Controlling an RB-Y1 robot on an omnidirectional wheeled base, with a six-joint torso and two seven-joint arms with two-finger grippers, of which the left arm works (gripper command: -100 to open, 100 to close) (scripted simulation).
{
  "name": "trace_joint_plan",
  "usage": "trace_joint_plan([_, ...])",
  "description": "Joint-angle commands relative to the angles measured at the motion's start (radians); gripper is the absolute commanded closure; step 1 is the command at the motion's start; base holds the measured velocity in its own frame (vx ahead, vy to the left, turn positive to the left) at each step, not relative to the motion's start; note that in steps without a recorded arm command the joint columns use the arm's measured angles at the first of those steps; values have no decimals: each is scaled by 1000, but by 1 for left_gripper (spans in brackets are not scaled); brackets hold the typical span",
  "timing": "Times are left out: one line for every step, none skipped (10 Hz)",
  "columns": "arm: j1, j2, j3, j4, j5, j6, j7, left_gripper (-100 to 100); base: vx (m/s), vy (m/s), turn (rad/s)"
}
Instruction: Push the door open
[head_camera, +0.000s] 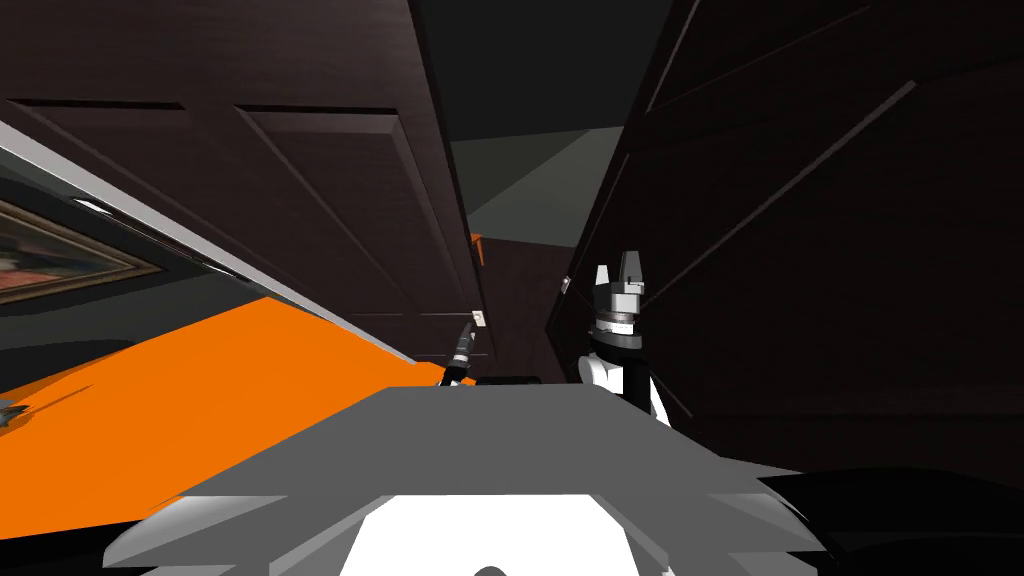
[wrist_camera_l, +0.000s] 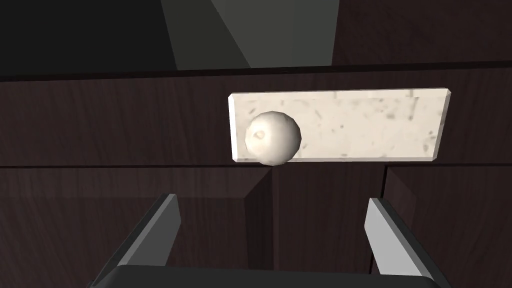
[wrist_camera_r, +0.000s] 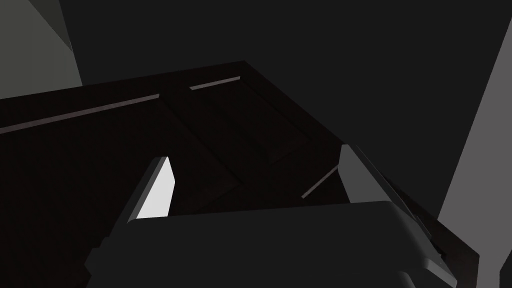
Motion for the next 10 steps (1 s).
trace_joint_plan([-5, -3, 5, 8, 1, -6, -2, -100, 178, -32, -28])
trace_joint_plan([-8, -6, 8, 13, 2, -8, -3, -100, 182, -46, -22])
trace_joint_plan([-11, -9, 10, 17, 2, -11, -4, -100, 185, -6, -19])
trace_joint_plan([-13, -12, 12, 20, 3, -13, -4, -100, 171, 5, -24])
trace_joint_plan([-11, -10, 10, 17, 2, -11, -4, -100, 73, 0, -3])
trace_joint_plan([-11, -10, 10, 17, 2, -11, -4, 100, -14, -1, 7])
trace_joint_plan([-11, -10, 10, 17, 2, -11, -4, 100, -25, 2, -4])
trace_joint_plan([-11, -10, 10, 17, 2, -11, -4, 100, -20, 1, -6])
trace_joint_plan([-11, -10, 10, 17, 2, -11, -4, 100, -13, 0, 1])
trace_joint_plan([-11, -10, 10, 17, 2, -11, -4, 100, -6, -1, 2])
